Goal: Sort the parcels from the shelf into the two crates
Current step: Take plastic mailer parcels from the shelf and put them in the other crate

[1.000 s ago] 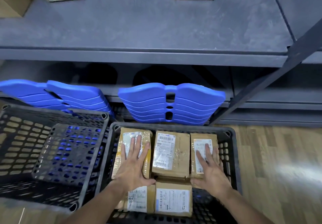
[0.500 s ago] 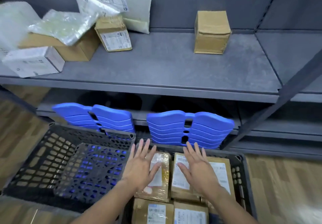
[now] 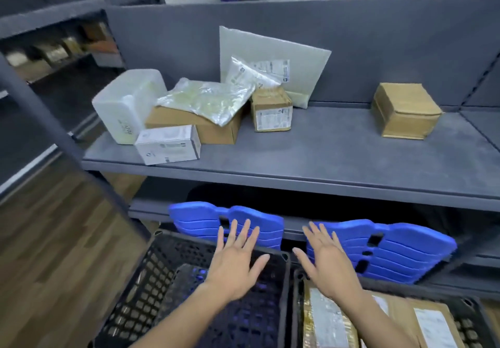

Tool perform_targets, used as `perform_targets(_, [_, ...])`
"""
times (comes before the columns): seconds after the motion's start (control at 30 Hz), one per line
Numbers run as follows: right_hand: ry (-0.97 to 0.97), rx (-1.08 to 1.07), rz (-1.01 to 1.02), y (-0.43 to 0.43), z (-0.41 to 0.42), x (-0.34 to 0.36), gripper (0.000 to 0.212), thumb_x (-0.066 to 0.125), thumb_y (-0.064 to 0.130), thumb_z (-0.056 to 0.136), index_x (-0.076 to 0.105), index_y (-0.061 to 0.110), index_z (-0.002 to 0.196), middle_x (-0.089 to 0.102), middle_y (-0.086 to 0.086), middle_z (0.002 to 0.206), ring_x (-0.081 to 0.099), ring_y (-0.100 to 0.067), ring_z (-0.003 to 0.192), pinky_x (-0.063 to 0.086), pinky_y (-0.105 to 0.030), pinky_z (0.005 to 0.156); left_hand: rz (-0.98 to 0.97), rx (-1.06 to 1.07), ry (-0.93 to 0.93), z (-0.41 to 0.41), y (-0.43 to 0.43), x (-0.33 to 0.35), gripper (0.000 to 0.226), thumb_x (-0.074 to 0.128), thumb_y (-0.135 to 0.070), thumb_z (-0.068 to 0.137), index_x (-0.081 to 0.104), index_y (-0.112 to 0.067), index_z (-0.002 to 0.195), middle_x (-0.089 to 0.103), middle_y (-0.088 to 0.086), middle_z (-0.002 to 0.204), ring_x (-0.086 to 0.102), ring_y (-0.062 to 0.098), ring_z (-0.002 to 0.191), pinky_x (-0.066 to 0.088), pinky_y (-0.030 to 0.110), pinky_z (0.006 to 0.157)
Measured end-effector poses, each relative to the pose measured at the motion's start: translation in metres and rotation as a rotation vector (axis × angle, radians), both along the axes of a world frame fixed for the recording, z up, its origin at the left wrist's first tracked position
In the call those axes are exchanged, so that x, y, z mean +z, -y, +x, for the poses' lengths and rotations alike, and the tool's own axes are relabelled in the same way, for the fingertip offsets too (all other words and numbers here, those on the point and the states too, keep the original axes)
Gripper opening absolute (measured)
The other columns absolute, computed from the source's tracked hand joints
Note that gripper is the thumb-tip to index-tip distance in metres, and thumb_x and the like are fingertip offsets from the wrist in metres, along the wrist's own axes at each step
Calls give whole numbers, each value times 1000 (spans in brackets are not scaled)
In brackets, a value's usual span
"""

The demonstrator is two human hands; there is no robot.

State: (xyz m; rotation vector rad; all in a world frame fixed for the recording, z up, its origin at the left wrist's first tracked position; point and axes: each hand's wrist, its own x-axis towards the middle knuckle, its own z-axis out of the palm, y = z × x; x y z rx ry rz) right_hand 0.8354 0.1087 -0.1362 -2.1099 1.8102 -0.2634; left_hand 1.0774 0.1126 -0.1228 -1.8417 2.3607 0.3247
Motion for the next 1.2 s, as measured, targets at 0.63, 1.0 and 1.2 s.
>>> perform_targets(0.63, [35, 84, -514, 162, 162, 106, 65, 83, 23, 80, 60, 12, 139, 50, -19, 151, 51, -41, 135, 51, -53, 97, -233, 127, -291, 150, 94, 57, 68, 39, -47, 108, 14, -22, 166, 0, -4, 174, -8, 19, 160, -8, 40, 129])
perform_targets(1.0, [-189, 100, -500, 273, 199, 144, 51, 62, 2, 87, 64, 15, 136, 48, -14, 157, 37, -43, 148, 34, -60, 114, -150, 90, -277, 147, 132, 45, 71, 39, -38, 109, 0, -20, 166, -24, 0, 169, -21, 17, 157, -9, 34, 129])
perform_targets(1.2, [-27, 85, -701, 268, 196, 140, 36, 54, 12, 86, 75, 15, 115, 70, -9, 133, 60, -42, 125, 51, -52, 92, -129, 104, -246, 146, 133, 45, 72, 39, -38, 109, -1, -20, 166, -24, 0, 171, -23, 17, 157, -11, 36, 127])
